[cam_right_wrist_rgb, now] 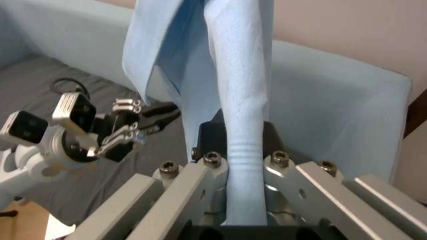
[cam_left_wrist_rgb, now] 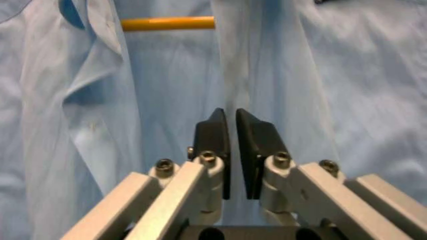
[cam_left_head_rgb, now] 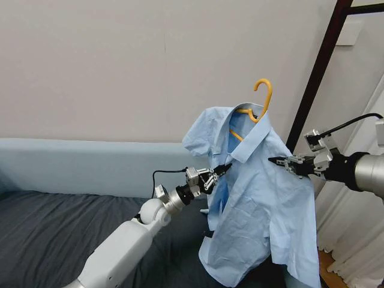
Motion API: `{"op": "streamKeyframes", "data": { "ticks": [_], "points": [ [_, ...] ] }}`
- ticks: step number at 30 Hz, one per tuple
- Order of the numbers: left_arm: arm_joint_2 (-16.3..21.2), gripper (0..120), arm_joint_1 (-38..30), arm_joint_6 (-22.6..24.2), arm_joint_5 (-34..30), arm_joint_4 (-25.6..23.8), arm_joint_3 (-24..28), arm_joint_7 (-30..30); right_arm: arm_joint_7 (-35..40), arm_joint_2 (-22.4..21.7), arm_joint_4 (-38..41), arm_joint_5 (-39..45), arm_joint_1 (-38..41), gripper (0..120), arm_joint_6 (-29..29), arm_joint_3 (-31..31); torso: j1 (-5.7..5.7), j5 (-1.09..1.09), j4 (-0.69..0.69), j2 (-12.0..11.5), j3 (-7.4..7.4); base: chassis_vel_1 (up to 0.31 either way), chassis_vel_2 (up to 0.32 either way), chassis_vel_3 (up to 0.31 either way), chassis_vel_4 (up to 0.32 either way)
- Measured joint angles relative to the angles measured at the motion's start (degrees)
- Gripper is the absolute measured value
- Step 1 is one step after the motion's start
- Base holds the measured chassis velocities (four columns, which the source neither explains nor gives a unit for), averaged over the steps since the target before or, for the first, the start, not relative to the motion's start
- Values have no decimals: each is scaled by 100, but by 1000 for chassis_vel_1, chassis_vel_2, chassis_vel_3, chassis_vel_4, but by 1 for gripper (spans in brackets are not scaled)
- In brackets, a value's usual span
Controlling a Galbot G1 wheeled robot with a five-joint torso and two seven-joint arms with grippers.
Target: Pick up the clothes from the sofa and hang them on the clothes hanger.
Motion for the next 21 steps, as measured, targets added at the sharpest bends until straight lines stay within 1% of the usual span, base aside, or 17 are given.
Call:
{"op": "streamKeyframes", "data": {
  "ticks": [3,4,7,8,9,10,11,12,13,14,15,16,17,18,19,21],
  "points": [
    [196,28,241,-83,75,-139,-130,-23,33,-37,10,-7,6,1,-2,8,0,0,0,0,0,0,0,0,0],
    [196,28,241,-83,75,-139,-130,-23,33,-37,10,-7,6,1,-2,8,0,0,0,0,0,0,0,0,0],
    [484,43,625,-173,92,-324,-527,-27,136,-66,50,-2,-24,1,28,18,0,0,1,0,0,0,0,0,0],
    [565,46,771,-194,88,-387,-674,-27,172,-74,65,11,-36,1,44,25,0,0,0,0,0,0,0,0,0],
    [565,46,771,-194,88,-387,-674,-27,172,-74,65,11,-36,1,44,25,0,0,0,0,0,0,0,0,0],
    [638,50,902,-199,95,-443,-795,-54,209,-77,76,22,-42,1,64,29,0,-1,0,0,0,0,0,0,0],
    [797,56,1135,-202,196,-545,-977,-244,280,-82,94,33,-53,1,119,31,0,-3,-1,0,0,0,0,0,0],
    [991,59,1395,-192,387,-655,-1140,-569,348,-86,107,28,-64,1,183,31,0,-1,0,0,0,0,0,0,0],
    [1217,65,1742,-156,707,-792,-1330,-1133,442,-86,124,14,-76,1,269,30,0,0,2,0,0,0,0,0,0],
    [1217,65,1742,-156,707,-792,-1330,-1133,442,-86,124,14,-76,1,269,30,0,0,2,0,0,0,0,0,0],
    [1368,69,1991,-146,923,-873,-1430,-1604,567,-69,141,-3,-87,1,347,22,0,-1,5,0,0,0,0,0,0],
    [1488,74,2227,-155,1101,-948,-1493,-2115,677,-33,154,-46,-95,1,421,-6,0,-2,3,1,0,0,0,0,0],
    [1488,74,2227,-155,1101,-948,-1493,-2115,677,-33,154,-46,-95,1,421,-6,0,-2,3,1,0,0,0,0,0],
    [1546,78,2427,-168,1227,-998,-1540,-2556,773,8,157,-115,-102,1,504,-53,0,-1,4,1,0,0,0,0,0],
    [1563,84,2612,-177,1329,-1044,-1592,-2906,905,46,159,-190,-103,1,600,-115,-1,0,4,1,0,0,0,0,0],
    [1503,93,2926,-186,1540,-1127,-1679,-3441,1340,109,165,-289,-103,1,744,-229,0,0,0,1,0,0,0,0,0]
  ]
}}
